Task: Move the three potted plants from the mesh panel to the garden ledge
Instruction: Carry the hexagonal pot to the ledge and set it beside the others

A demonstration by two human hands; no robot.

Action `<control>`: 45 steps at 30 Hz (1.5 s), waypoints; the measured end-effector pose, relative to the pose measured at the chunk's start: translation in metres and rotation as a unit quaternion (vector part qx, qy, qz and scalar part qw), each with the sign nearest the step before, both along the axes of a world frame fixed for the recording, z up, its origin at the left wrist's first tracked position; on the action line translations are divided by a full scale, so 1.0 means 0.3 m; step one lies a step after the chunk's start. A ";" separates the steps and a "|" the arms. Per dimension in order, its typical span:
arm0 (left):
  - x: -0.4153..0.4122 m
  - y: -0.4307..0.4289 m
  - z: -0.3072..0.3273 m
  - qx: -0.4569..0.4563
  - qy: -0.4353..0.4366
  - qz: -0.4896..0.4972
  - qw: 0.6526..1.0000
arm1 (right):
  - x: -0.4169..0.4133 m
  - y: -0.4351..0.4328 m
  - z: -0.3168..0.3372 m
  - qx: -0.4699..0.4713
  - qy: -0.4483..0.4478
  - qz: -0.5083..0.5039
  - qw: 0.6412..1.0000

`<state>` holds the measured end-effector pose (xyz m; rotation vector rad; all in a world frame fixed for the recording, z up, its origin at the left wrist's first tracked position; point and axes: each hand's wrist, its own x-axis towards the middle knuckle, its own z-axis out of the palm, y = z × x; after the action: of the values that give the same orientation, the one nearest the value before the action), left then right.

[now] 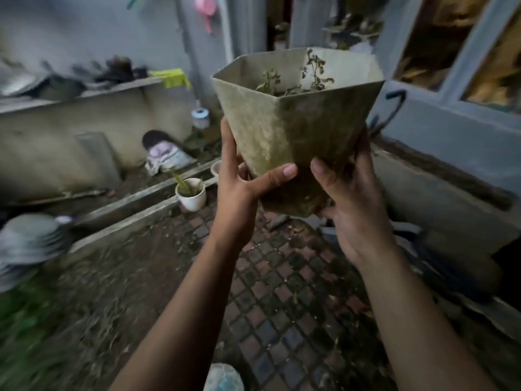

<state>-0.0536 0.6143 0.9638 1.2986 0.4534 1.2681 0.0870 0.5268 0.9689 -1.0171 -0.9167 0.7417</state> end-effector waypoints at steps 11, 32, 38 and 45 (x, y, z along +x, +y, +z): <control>0.210 0.234 -0.132 -0.057 -0.004 0.191 0.980 | 0.315 0.467 -0.118 -0.030 0.001 0.203 0.979; 0.402 1.167 -0.239 -0.024 0.063 0.258 0.964 | 0.513 1.453 -0.258 -0.040 -0.053 0.221 0.973; 0.476 1.501 -0.271 -0.009 0.083 0.240 0.967 | 0.594 1.772 -0.305 -0.038 -0.062 0.192 0.979; 0.577 1.946 -0.304 -0.014 0.090 0.257 0.962 | 0.693 2.214 -0.398 -0.056 0.036 0.205 0.977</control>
<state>0.1197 1.1981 0.8725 1.3233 0.9830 1.5627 0.2949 1.1911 0.8496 -0.9001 -1.0438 1.1799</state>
